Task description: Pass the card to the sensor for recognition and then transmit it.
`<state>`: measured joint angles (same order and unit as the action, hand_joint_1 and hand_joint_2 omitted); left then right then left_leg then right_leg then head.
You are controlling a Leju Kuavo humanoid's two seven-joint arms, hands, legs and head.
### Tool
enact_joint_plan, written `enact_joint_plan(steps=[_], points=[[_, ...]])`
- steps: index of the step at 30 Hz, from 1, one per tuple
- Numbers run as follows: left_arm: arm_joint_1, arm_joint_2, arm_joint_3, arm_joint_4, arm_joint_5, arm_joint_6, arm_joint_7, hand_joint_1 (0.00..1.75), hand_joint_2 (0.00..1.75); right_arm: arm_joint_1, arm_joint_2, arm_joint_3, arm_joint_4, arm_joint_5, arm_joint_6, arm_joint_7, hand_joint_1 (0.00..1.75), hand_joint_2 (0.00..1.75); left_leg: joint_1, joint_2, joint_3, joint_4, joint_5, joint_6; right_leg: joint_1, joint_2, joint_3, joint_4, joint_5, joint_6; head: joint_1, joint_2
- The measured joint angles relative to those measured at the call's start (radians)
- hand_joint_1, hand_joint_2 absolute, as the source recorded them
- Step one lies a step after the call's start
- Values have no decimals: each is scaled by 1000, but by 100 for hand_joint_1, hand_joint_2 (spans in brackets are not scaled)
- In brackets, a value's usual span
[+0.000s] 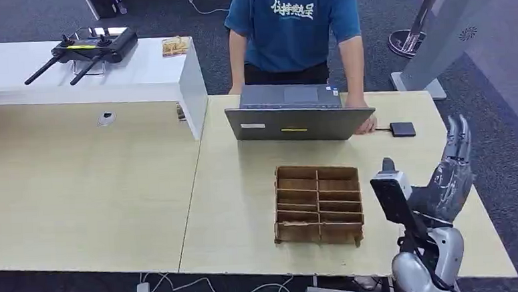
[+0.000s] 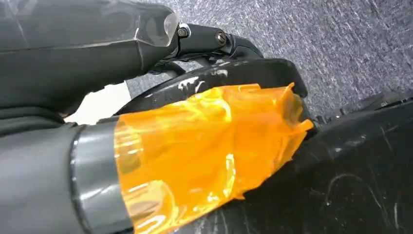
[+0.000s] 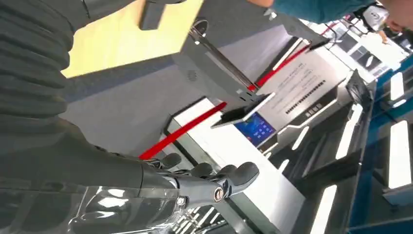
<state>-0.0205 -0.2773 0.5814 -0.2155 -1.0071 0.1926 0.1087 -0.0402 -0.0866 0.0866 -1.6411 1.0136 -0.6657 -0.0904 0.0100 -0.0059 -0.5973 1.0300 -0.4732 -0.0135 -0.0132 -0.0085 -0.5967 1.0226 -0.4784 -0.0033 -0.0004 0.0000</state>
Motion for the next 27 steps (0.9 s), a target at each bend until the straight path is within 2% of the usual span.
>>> enact_joint_plan(steps=[22,27], points=[[4,-5,59,-2,36,11,-8,0,0,193,56,-7,-47,-14,-8,-13,0,175,0,1,0,0,-1,0,0,0,0,0,-1,0,0,0],[8,-9,82,-10,53,11,-9,0,0,226,66,13,-49,-63,-2,-12,0,175,0,0,0,0,-1,0,0,0,0,0,-1,0,0,0]])
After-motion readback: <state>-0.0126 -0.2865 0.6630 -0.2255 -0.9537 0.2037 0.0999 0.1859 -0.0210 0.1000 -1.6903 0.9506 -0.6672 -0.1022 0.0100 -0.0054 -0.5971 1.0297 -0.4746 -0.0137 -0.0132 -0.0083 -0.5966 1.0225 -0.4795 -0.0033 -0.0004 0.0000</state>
